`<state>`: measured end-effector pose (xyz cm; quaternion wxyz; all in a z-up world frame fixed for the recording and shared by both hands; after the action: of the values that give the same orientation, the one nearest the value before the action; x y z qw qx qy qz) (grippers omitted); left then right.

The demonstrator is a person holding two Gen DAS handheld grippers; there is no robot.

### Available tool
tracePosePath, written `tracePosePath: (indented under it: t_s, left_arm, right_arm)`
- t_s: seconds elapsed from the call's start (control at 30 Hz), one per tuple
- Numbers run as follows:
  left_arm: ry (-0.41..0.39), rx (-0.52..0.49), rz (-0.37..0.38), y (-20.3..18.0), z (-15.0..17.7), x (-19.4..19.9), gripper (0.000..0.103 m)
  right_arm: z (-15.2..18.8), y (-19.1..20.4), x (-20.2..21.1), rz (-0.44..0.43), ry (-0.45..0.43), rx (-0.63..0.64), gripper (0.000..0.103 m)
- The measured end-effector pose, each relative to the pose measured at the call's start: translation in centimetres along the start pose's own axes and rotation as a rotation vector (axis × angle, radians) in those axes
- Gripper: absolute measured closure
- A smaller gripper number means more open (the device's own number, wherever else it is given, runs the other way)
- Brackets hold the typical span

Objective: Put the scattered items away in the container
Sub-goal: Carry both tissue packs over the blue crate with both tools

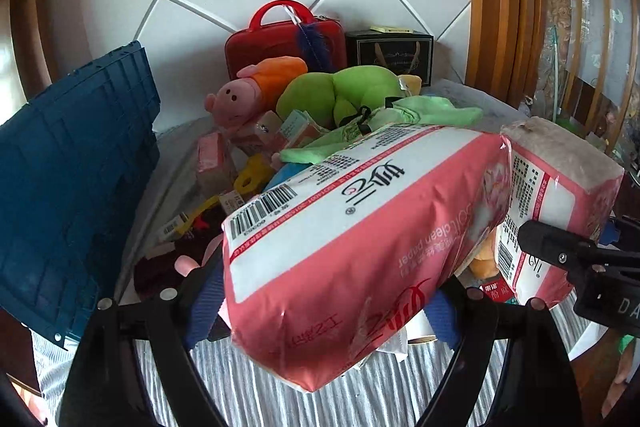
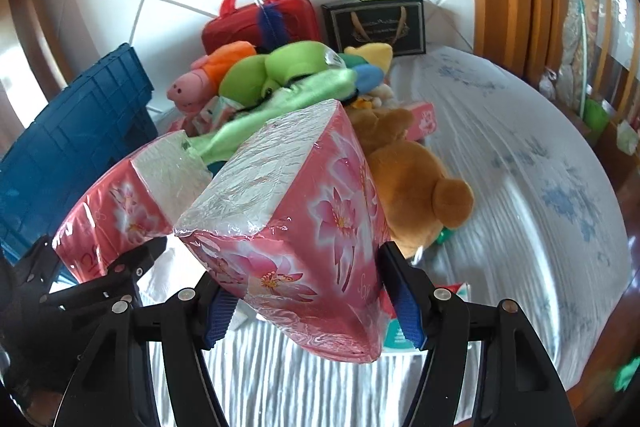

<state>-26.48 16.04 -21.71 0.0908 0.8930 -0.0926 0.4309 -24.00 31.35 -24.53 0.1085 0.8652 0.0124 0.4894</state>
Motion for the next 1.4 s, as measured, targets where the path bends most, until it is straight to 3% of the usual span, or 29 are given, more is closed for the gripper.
tracePosePath:
  t_s: [0.4, 0.7, 0.93, 1.1, 1.27, 1.4]
  left_arm:
    - [-0.109, 0.123, -0.096, 6.8, -3.1, 6.6, 0.018]
    - [-0.238, 0.185, -0.140, 16.3, -6.0, 12.4, 0.018]
    - [-0.325, 0.209, -0.193, 29.3, -8.0, 17.7, 0.018]
    - [-0.325, 0.237, -0.264, 40.4, -8.3, 19.1, 0.018]
    - [-0.258, 0.292, -0.304, 50.7, -8.3, 17.6, 0.018]
    - [-0.124, 0.313, -0.306, 57.3, -8.8, 13.8, 0.018]
  right_arm:
    - [-4.4, 7.5, 5.0, -0.070, -0.114, 0.172, 0.037]
    - [-7.6, 18.2, 9.1, -0.090, -0.231, 0.294, 0.037]
    - [-11.0, 30.7, 12.4, -0.129, -0.345, 0.337, 0.037]
    - [-13.1, 41.7, 12.0, -0.186, -0.373, 0.369, 0.037]
    - [-13.9, 51.8, 8.9, -0.240, -0.329, 0.405, 0.036]
    - [-14.9, 58.0, 4.7, -0.241, -0.244, 0.416, 0.036]
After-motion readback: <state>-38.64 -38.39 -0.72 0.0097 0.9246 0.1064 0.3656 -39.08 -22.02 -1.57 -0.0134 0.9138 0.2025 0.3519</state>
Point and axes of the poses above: each gripper's, at about its wrist camera, not at the fingertips, and x roughly against the way its jaws point, y to its left, z to its underside, the point moved 10 cm from there along -x, roughly the way its jaws point, and after that the axes turned 12 degrees about y, right-handed, at the moved point
